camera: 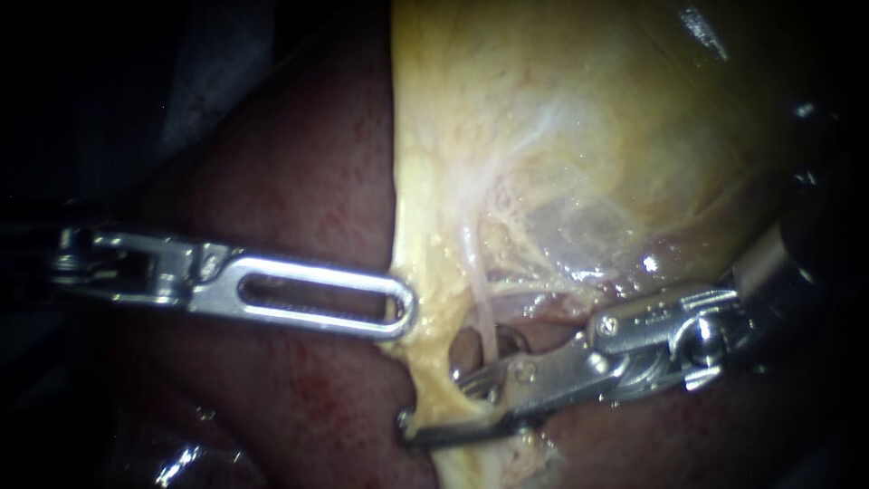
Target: Going back first clip left tube
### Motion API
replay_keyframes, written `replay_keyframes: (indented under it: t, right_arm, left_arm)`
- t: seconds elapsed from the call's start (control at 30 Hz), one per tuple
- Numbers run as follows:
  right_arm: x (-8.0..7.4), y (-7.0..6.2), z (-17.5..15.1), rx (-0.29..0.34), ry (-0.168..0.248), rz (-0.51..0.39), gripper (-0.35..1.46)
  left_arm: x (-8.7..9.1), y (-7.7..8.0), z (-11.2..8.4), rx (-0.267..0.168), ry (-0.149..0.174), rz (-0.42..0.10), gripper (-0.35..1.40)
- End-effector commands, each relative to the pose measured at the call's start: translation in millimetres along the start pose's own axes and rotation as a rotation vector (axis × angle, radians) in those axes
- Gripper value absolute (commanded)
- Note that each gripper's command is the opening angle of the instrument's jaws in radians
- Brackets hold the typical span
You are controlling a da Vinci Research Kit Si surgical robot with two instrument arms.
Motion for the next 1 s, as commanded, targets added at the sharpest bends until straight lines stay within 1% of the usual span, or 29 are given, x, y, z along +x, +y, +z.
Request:
replay_keyframes:
  t: [0.03, 0.63, 0.67, 0.73, 0.8, 0.83, 0.97, 1.0]
  right_arm:
    - [0.0, 0.0, 0.0, 0.000, 0.000, 0.000, -0.28]
    - [0.0, -0.1, 0.0, 0.004, -0.002, 0.003, -0.28]
    - [0.0, -0.1, 0.1, 0.004, -0.002, 0.003, -0.22]
    - [0.0, -0.1, 0.1, 0.001, -0.001, 0.003, -0.03]
    - [0.0, -0.1, 0.1, -0.009, 0.004, 0.003, 0.11]
    - [0.0, 0.0, 0.0, -0.018, 0.008, 0.003, 0.20]
    - [0.0, 0.2, 0.0, -0.030, 0.014, 0.010, 0.38]
    - [0.0, 0.3, -0.1, -0.036, 0.016, 0.004, 0.40]
  left_arm:
    - [0.0, 0.0, 0.0, 0.000, 0.000, 0.000, -0.35]
    - [0.0, 0.0, 0.0, 0.000, 0.000, 0.000, -0.35]
    - [0.0, 0.0, 0.0, 0.000, 0.000, 0.000, -0.35]
    - [0.0, 0.0, 0.0, 0.000, 0.000, 0.000, -0.35]
    - [0.0, 0.0, 0.0, 0.000, 0.000, 0.000, -0.35]
    - [0.0, 0.0, 0.0, 0.000, 0.000, 0.000, -0.35]
    - [0.0, 0.0, 0.0, 0.000, 0.000, 0.000, -0.35]
    - [0.0, 0.0, 0.0, 0.000, 0.000, 0.000, -0.35]
